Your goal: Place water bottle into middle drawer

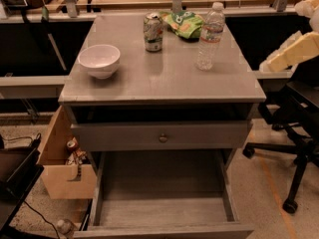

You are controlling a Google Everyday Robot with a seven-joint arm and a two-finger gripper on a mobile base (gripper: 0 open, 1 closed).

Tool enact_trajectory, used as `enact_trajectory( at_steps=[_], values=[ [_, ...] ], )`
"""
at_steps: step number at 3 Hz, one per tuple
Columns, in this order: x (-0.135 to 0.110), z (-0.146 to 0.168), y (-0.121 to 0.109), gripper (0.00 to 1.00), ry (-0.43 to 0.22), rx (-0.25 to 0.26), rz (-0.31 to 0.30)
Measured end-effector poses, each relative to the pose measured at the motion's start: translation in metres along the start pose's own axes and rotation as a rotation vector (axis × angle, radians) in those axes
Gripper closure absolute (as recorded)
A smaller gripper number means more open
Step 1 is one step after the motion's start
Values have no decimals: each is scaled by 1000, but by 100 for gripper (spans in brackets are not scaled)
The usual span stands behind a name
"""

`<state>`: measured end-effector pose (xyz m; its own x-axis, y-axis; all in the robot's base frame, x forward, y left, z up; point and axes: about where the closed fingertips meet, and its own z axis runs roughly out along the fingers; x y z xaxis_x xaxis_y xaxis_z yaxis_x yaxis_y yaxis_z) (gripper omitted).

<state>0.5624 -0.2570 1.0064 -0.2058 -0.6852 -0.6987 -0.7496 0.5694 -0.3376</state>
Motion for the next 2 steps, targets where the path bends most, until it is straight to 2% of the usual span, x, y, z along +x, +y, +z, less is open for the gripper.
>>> enact_trajectory(
  at_steps=[1, 2],
  values=[
    [-16, 25, -29, 0, -187, 0, 48],
    [-21, 57, -41, 0, -347, -41, 117]
  ],
)
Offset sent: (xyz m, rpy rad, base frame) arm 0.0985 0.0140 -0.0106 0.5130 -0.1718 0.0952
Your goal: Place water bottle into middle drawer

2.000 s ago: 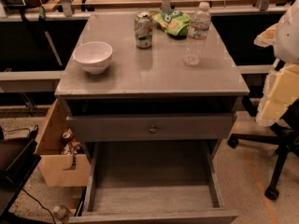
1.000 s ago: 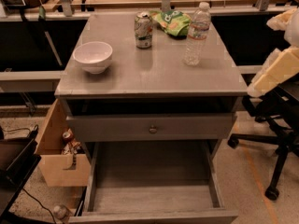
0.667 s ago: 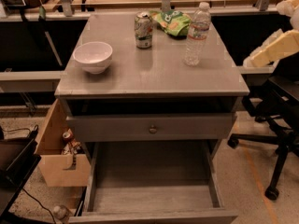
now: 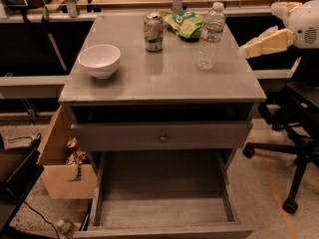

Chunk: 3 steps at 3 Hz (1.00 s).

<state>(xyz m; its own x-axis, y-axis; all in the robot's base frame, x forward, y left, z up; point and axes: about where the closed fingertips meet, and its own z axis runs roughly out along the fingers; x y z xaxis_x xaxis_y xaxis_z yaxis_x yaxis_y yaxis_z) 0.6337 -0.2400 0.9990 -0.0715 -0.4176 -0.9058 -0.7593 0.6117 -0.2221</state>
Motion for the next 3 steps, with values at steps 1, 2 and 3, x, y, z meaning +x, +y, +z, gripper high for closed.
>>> enact_trajectory(
  at_steps=[1, 2, 3],
  values=[
    [0, 0, 0, 0, 0, 0, 0],
    [9, 11, -11, 0, -53, 8, 34],
    [16, 30, -32, 0, -124, 4, 64]
  ],
)
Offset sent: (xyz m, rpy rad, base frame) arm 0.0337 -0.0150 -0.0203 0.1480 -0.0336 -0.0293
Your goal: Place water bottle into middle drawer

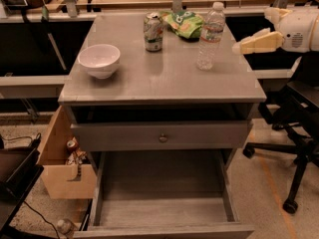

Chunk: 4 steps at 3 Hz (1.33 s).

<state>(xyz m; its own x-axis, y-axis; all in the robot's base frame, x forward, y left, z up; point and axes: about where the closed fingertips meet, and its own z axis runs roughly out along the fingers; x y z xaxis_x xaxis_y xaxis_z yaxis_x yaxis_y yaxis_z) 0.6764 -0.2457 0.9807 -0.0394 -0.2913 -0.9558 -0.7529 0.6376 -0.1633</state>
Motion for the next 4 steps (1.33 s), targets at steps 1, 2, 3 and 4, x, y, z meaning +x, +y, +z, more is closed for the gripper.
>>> enact_trajectory(
  at_steps=[1, 2, 3, 4],
  values=[
    [15, 29, -23, 0, -66, -24, 43],
    [25, 47, -33, 0, -85, -36, 79],
    [35, 68, -35, 0, -104, -62, 125],
    [41, 92, -32, 0, -126, -99, 165]
  ],
)
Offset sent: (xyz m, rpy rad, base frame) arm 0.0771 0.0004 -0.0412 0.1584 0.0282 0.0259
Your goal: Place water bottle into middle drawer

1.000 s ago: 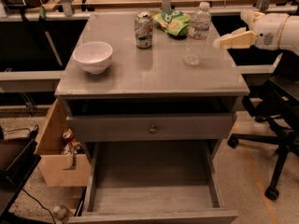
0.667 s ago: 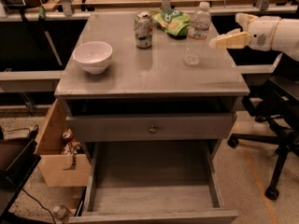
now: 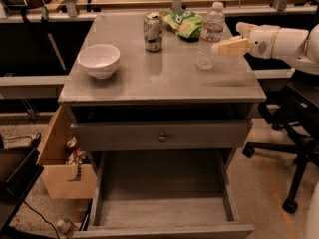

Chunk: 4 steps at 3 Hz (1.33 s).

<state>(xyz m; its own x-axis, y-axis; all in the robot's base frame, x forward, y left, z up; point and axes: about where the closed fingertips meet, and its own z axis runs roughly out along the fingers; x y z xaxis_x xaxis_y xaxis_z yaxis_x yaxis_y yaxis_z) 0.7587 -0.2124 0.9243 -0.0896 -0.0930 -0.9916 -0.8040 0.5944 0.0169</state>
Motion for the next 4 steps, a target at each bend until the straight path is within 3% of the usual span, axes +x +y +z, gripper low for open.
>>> enact_trajectory(
  at_steps=[2, 4],
  values=[
    [-9, 31, 10, 2, -70, -67, -1],
    [-17, 42, 18, 47, -91, -95, -20]
  ],
)
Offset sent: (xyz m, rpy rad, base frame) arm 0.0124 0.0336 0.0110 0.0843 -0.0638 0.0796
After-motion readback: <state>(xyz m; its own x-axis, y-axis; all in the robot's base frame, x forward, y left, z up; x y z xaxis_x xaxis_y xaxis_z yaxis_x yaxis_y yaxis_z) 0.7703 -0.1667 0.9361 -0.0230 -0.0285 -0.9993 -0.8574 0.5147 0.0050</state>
